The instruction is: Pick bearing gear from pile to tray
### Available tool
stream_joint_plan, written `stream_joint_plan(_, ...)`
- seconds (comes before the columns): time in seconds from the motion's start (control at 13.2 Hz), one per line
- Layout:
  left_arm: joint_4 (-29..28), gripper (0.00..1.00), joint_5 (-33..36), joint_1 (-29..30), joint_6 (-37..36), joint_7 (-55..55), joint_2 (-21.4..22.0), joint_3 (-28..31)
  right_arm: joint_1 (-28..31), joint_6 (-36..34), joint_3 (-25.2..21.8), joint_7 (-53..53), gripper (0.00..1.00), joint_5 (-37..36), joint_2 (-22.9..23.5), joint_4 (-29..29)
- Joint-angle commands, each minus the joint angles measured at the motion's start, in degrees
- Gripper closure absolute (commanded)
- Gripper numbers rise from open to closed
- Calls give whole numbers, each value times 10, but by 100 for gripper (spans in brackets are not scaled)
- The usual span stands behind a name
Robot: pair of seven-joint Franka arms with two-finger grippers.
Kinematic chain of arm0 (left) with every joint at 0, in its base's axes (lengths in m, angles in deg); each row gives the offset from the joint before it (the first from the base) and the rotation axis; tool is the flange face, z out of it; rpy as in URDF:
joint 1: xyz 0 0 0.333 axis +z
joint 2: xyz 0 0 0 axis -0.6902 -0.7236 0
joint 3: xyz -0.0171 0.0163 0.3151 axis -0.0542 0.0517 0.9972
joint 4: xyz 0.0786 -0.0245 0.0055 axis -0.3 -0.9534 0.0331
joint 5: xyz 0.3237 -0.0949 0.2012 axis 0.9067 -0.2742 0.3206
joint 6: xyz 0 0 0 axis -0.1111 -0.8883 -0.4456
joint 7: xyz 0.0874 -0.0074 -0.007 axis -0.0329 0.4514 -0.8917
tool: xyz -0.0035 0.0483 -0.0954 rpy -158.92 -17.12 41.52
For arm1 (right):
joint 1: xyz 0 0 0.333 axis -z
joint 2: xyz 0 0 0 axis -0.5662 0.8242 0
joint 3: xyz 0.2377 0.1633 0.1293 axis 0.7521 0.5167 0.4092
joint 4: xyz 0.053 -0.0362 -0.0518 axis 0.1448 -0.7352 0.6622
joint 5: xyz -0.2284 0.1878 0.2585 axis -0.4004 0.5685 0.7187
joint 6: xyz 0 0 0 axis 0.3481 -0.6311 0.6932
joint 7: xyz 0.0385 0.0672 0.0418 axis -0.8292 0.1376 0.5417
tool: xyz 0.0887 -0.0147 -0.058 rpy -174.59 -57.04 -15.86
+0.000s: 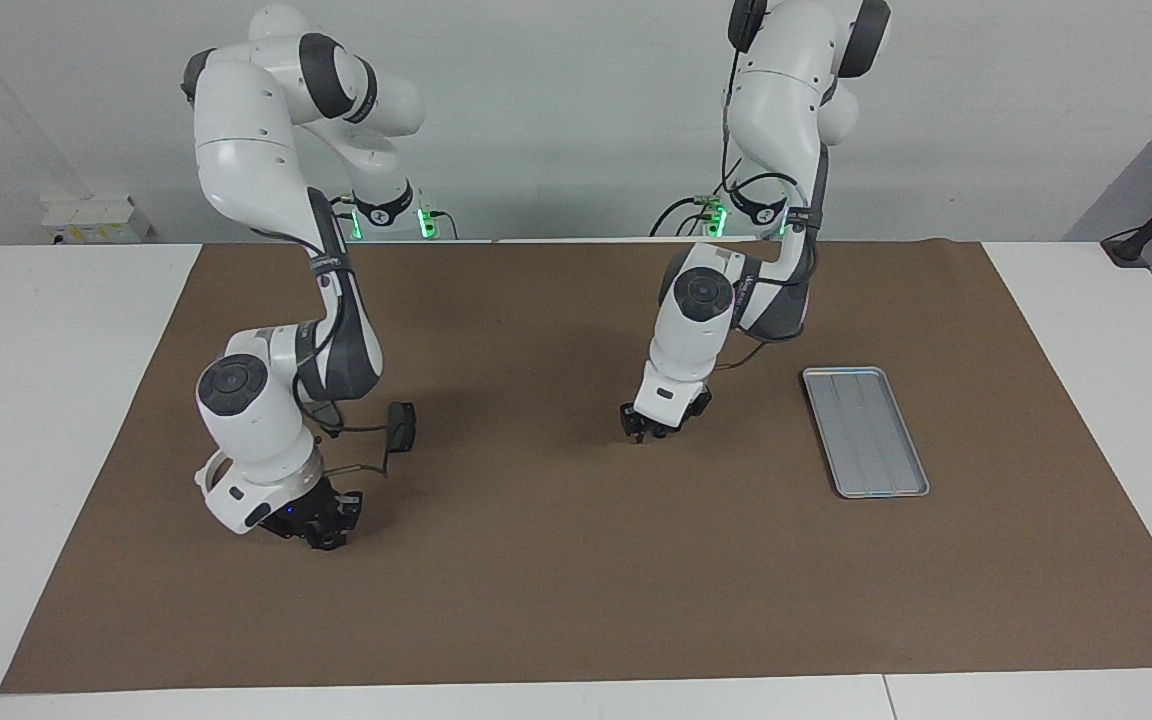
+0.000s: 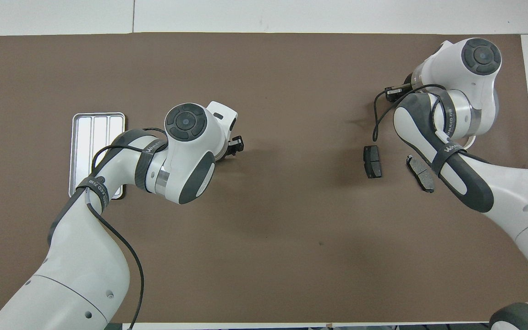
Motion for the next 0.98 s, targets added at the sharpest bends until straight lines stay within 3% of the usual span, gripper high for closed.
stream_joint_plan(0.0,-19,31,6,-14,13,-12,5,11,9,13,6,-5,100,9,3,-18)
stream_joint_plan(0.23,-20,34,7,-14,13,-12,6,12,8,0,6,-4,100,4,-4,-9)
stream_joint_plan(0.38,-22,49,7,-14,12,-12,6,12,0,-52,6,-4,100,2,-16,12)
stream_joint_plan(0.6,-18,82,7,-13,5,-12,7,15,-9,-170,9,-4,100,3,-55,52)
stream_joint_plan(0.91,-5,92,9,-4,-18,-12,7,16,-22,-313,24,-5,100,11,-157,64)
